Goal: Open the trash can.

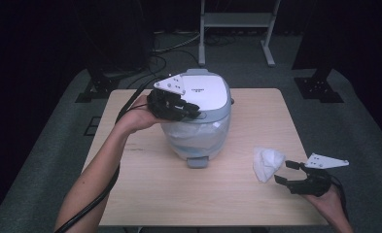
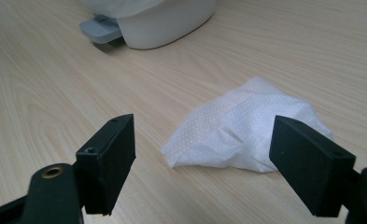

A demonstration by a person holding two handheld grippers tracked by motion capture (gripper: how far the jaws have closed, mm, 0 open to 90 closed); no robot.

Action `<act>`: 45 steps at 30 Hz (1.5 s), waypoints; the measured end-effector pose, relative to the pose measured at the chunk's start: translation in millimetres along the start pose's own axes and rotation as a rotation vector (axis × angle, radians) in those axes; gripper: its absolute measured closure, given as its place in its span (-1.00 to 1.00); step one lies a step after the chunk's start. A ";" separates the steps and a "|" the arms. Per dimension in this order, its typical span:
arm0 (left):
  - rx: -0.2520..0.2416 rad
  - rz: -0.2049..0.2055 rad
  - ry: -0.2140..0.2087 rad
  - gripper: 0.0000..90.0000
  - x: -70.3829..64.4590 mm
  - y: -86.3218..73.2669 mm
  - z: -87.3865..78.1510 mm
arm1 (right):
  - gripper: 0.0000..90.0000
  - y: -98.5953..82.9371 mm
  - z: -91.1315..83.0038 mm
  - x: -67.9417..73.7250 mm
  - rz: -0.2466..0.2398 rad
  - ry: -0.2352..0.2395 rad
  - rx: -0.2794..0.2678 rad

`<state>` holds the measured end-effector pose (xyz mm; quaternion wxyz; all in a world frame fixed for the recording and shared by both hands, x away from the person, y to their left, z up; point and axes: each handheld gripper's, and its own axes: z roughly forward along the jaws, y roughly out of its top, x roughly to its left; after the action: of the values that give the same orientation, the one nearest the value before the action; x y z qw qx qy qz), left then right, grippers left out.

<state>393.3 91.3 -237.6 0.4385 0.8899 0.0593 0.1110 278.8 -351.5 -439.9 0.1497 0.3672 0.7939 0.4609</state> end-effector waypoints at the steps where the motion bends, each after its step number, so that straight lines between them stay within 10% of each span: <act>1: -0.002 -0.008 0.001 0.70 0.2 -0.2 0.2 | -0.52 -0.1 0.0 0.0 0.000 0.000 0.000; 29: 0.046 0.038 0.047 0.68 -8.2 3.8 -1.6 | -0.52 2.2 0.5 3.9 -0.004 0.005 0.002; 45: -0.041 -0.001 0.082 0.47 -20.5 -10.4 -59.1 | -0.52 13.1 5.6 -2.5 -0.023 -0.004 0.037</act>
<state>358.6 138.8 -214.0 0.4539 0.8754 0.0755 0.1481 289.6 -345.8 -432.1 0.1495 0.3616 0.8063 0.4436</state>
